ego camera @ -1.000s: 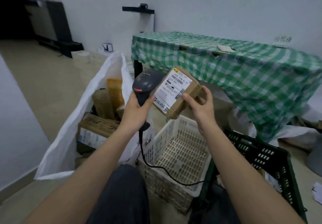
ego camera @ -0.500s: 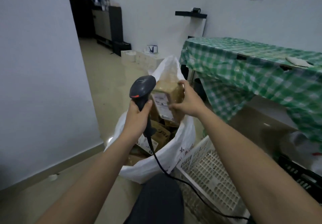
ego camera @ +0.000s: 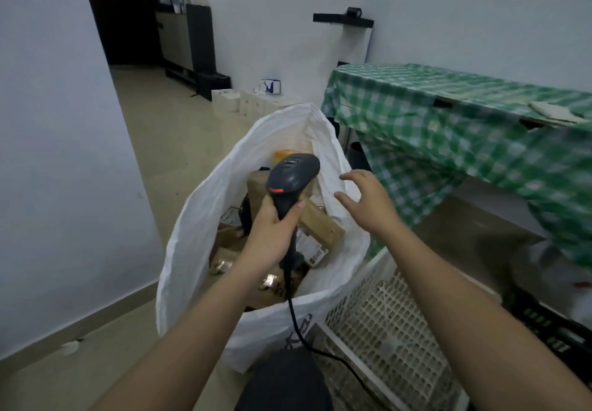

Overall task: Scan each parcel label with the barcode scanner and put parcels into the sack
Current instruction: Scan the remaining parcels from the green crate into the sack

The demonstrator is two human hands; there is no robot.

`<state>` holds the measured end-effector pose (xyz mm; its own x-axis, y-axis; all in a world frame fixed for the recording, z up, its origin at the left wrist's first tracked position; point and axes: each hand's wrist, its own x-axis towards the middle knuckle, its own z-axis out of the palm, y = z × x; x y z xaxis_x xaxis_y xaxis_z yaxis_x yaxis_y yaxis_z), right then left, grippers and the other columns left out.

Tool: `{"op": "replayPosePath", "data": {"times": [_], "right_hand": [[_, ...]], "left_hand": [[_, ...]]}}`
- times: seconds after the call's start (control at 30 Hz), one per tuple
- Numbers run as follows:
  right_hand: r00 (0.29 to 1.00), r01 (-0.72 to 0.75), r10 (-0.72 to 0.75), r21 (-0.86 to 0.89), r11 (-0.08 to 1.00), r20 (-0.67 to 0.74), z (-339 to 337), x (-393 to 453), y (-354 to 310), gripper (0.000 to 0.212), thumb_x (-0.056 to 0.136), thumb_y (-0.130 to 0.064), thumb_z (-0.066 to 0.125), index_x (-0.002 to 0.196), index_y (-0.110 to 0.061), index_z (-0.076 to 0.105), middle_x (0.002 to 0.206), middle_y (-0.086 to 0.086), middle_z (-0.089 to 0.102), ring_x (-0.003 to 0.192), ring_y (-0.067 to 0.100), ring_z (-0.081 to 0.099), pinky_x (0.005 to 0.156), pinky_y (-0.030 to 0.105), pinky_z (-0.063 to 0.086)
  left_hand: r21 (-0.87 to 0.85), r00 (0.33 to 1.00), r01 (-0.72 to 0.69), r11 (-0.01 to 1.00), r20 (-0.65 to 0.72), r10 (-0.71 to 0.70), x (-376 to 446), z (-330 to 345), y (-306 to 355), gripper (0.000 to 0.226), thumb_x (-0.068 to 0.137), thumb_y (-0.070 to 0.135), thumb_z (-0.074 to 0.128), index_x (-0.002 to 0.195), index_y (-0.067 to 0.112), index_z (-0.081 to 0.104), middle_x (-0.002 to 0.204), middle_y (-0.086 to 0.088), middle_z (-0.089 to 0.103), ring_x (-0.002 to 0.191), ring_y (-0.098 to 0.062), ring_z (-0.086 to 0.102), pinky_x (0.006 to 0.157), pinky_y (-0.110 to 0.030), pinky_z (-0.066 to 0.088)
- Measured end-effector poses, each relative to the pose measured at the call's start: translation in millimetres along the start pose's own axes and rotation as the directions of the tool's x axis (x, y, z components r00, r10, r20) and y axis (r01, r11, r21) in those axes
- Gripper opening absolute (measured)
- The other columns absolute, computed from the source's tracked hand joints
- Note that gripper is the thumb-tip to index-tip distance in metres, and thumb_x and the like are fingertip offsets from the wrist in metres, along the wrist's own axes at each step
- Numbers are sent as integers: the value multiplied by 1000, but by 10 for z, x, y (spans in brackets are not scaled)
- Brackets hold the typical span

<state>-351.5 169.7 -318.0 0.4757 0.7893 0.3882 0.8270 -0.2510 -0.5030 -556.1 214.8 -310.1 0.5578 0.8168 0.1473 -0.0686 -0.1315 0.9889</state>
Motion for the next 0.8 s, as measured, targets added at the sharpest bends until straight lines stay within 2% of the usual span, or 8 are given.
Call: {"op": "replayPosePath", "data": {"times": [0.07,0.13,0.2,0.33,0.43,0.57,0.7,0.8], "right_hand": [[997,-12,26,205,979,-69,-161,-234,8,26,95,-27,61,119,-18,64,128,-3,57,117,6,50,98,25,39],[992,-42,86,403,914,-94,-360,-515,53,16,95,-23,61,108,-21,70,115,-6,64,109,5,57,95,27,46],[983,-91,157,475,875,-99,-575,-813,168,12,95,-21,61,101,-25,70,109,-7,67,105,5,61,90,24,49],[900,-260,399,518,815,-176,-907,-1501,663,13,96,-15,58,99,-20,70,97,-7,69,86,-6,62,73,7,48],[784,-431,592,521,736,-188,-1125,-2052,1183,14,98,-15,56,100,-17,69,89,0,67,71,8,58,59,8,45],[629,-620,757,472,627,-179,-1260,-2717,1919,15,99,-16,54,101,-19,68,94,-6,65,90,15,61,69,22,49],[488,-751,854,411,517,-182,-1111,-3233,2628,15,97,-14,56,96,-22,68,96,-4,66,98,23,64,80,37,53],[425,-840,899,321,437,-111,-906,-3465,3127,12,97,-15,57,100,-20,67,109,4,68,101,25,63,84,40,52]], "left_hand": [[-10,999,-33,999,39,33,-13,146,12,33,95,29,57,124,35,44,119,10,58,115,-12,54,101,-32,42],[1,996,-61,998,69,60,-19,352,27,30,95,31,57,121,35,45,114,10,60,111,-12,57,98,-33,45],[16,990,-63,998,130,60,-57,615,68,32,95,34,55,125,30,46,111,5,62,101,-9,59,92,-30,48],[21,956,-23,1000,294,15,-204,1204,92,25,97,36,52,119,25,47,119,-1,59,108,-16,58,100,-43,46],[44,909,-17,999,417,-3,-378,1716,8,31,98,34,51,125,21,44,110,3,61,104,-13,60,95,-35,45],[115,839,-28,993,542,-39,-597,2381,-266,17,97,29,54,109,20,48,90,6,60,91,-13,61,77,-22,44],[214,751,-50,975,652,-105,-680,2921,-706,20,96,30,55,113,21,48,99,4,60,104,-19,59,89,-31,44],[254,733,-60,965,668,-130,-662,3257,-1089,21,96,24,57,115,19,50,98,6,59,95,-13,57,68,-13,42]]}}
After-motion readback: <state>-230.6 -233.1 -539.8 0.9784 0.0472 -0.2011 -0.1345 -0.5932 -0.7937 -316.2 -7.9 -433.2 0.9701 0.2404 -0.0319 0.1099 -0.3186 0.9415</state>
